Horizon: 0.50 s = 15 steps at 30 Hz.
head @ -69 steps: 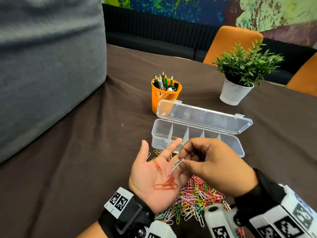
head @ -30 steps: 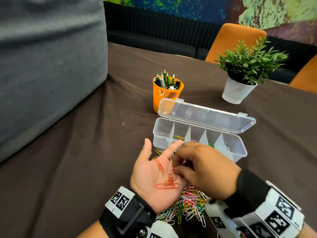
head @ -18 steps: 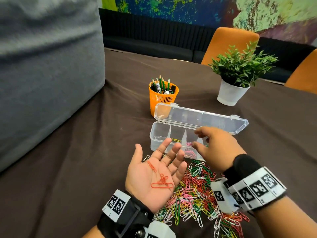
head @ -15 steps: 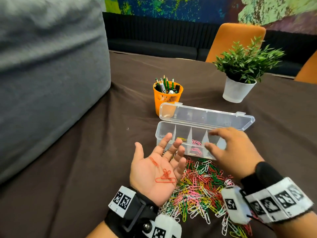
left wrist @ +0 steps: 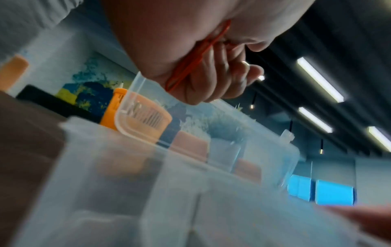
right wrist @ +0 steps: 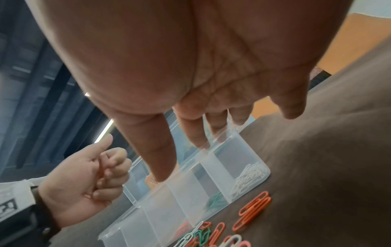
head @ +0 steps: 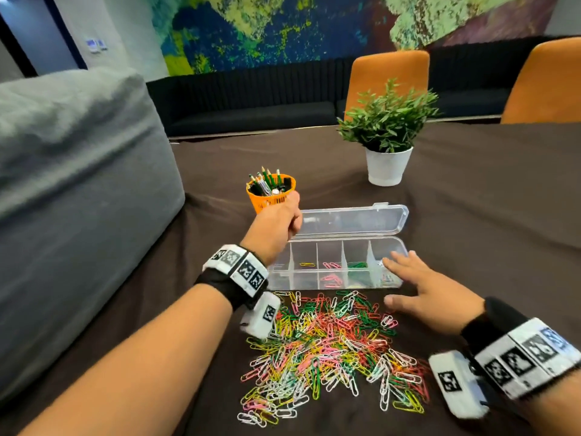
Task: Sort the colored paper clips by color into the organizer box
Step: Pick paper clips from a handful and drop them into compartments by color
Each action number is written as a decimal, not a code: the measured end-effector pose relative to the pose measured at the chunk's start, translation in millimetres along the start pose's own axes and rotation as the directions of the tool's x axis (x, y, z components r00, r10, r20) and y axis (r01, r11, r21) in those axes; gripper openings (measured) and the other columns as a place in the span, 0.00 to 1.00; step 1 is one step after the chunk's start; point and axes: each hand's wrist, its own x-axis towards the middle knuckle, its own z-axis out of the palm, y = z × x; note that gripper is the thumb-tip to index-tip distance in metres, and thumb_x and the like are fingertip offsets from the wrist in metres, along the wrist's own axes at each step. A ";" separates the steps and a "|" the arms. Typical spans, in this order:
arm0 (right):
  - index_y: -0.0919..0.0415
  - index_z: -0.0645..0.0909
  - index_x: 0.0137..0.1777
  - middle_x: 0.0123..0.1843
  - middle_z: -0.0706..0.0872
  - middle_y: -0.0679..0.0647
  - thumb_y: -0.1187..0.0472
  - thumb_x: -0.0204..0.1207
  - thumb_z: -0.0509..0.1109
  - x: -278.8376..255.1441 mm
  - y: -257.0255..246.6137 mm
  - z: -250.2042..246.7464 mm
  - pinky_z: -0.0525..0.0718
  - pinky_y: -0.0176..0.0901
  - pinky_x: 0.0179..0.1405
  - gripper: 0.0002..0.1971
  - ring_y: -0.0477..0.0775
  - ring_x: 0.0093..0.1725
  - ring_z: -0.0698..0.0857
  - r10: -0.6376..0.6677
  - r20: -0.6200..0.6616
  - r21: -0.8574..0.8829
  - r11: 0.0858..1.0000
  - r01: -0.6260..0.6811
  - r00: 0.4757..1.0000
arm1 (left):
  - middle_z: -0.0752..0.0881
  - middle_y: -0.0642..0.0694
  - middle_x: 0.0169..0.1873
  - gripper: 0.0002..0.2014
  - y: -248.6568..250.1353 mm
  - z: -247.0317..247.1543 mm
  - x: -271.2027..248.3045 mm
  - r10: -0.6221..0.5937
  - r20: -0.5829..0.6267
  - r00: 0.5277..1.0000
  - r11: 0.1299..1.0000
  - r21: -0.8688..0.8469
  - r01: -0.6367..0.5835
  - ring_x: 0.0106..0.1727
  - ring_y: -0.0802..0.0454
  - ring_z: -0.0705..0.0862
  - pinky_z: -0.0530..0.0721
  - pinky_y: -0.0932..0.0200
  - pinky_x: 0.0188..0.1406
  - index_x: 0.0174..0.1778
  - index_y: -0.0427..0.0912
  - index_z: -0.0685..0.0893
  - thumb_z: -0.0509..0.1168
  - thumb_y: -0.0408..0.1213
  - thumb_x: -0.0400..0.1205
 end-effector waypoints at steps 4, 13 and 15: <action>0.44 0.52 0.86 0.87 0.47 0.41 0.42 0.78 0.70 -3.3 -4.4 0.2 0.45 0.71 0.82 0.41 0.47 0.85 0.37 0.034 0.033 -0.035 0.999 -0.033 0.999 | 0.76 0.50 0.21 0.22 -39.7 -1.2 16.1 0.015 0.059 0.998 0.990 0.139 -0.023 0.23 0.57 0.71 0.71 0.61 0.28 0.24 0.43 0.75 0.57 0.44 0.86; 0.46 0.48 0.86 0.88 0.43 0.43 0.42 0.77 0.70 -9.1 -8.1 -4.9 0.44 0.72 0.82 0.44 0.48 0.85 0.35 0.032 0.076 -0.031 0.999 -0.030 0.997 | 0.83 0.55 0.39 0.11 -55.0 -28.5 -5.9 0.075 0.220 0.973 0.705 0.678 -0.208 0.43 0.58 0.83 0.79 0.56 0.48 0.34 0.51 0.84 0.67 0.40 0.83; 0.46 0.47 0.87 0.88 0.42 0.46 0.40 0.77 0.69 -12.0 -13.5 -6.9 0.44 0.71 0.82 0.45 0.51 0.86 0.35 0.046 0.087 -0.096 0.995 -0.038 0.995 | 0.81 0.57 0.39 0.09 -44.0 -30.0 -20.8 0.194 0.235 0.952 0.649 0.697 -0.304 0.42 0.62 0.81 0.76 0.59 0.45 0.36 0.52 0.83 0.69 0.40 0.82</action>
